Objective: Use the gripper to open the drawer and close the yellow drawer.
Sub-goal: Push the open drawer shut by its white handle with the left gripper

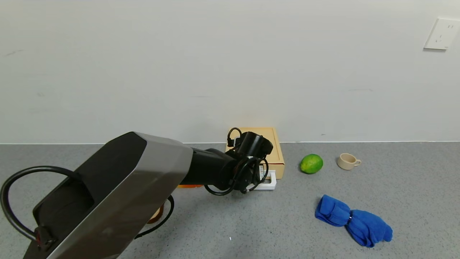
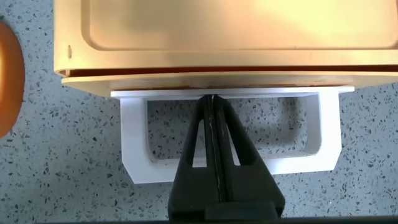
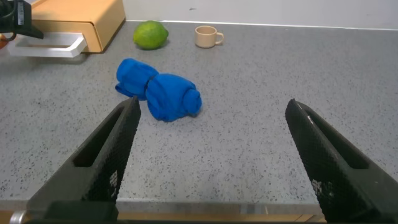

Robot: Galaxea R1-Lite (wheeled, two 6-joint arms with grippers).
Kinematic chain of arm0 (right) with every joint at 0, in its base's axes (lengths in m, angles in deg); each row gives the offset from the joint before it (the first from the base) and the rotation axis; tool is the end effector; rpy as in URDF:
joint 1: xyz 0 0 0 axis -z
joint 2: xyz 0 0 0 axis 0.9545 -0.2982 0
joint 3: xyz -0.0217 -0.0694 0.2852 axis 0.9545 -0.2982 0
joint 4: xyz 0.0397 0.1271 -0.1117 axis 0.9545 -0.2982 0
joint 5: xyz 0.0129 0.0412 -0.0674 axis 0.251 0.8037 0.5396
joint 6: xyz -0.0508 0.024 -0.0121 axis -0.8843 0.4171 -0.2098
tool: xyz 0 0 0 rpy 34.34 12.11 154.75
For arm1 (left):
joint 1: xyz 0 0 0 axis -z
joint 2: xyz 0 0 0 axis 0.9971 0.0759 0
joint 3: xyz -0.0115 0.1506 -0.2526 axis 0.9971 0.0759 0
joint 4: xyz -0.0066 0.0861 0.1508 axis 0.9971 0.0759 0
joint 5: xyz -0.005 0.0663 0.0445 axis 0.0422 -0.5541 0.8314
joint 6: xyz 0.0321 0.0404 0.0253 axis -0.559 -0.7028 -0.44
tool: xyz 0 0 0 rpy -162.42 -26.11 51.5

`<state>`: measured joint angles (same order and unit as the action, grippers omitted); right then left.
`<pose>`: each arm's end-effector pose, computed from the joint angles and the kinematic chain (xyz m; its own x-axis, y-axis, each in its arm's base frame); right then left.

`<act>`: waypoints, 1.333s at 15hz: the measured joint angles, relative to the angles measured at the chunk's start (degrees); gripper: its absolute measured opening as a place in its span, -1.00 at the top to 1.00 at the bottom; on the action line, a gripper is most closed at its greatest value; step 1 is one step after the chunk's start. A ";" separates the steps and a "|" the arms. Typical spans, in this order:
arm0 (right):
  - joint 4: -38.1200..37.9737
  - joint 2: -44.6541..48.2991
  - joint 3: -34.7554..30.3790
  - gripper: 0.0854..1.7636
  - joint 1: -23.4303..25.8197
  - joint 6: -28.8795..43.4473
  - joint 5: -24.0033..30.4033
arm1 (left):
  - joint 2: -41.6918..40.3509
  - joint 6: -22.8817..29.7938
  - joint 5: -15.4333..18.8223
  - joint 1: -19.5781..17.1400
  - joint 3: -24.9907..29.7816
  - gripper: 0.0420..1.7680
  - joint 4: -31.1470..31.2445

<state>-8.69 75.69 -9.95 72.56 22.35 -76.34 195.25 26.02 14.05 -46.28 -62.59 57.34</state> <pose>-0.0003 -0.0008 0.0748 0.9999 -0.0118 -0.0051 0.0118 0.9999 0.0031 0.3836 -0.2851 0.0735 0.7655 -0.1104 -0.6339 0.0353 0.9909 -0.1300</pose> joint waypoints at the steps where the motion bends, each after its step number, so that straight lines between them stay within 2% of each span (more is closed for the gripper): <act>1: 0.02 -0.02 0.00 -0.94 -0.01 0.00 0.00 | 0.13 0.00 0.02 -0.04 -0.16 0.93 0.02; 11: 0.02 0.00 0.00 -0.94 -0.01 0.00 0.00 | -0.55 -0.78 -0.55 0.32 0.01 0.93 0.12; 15: 0.00 0.00 0.00 -0.94 -0.01 0.00 0.00 | -5.23 -1.30 -0.61 1.73 3.82 0.93 0.80; 17: 0.00 0.00 0.00 -0.94 -0.01 0.00 0.00 | -8.52 -3.69 -0.30 1.79 6.44 0.93 0.83; 19: 0.02 0.00 0.00 -0.94 -0.01 0.00 0.00 | -12.26 -6.18 1.07 1.54 9.65 0.93 0.78; 20: 0.00 0.00 0.00 -0.94 -0.01 0.00 -0.02 | -14.12 -6.97 2.97 1.16 11.45 0.93 0.72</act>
<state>-8.69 75.69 -9.95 72.54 22.35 -76.36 181.13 19.04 17.03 -45.13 -51.15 58.06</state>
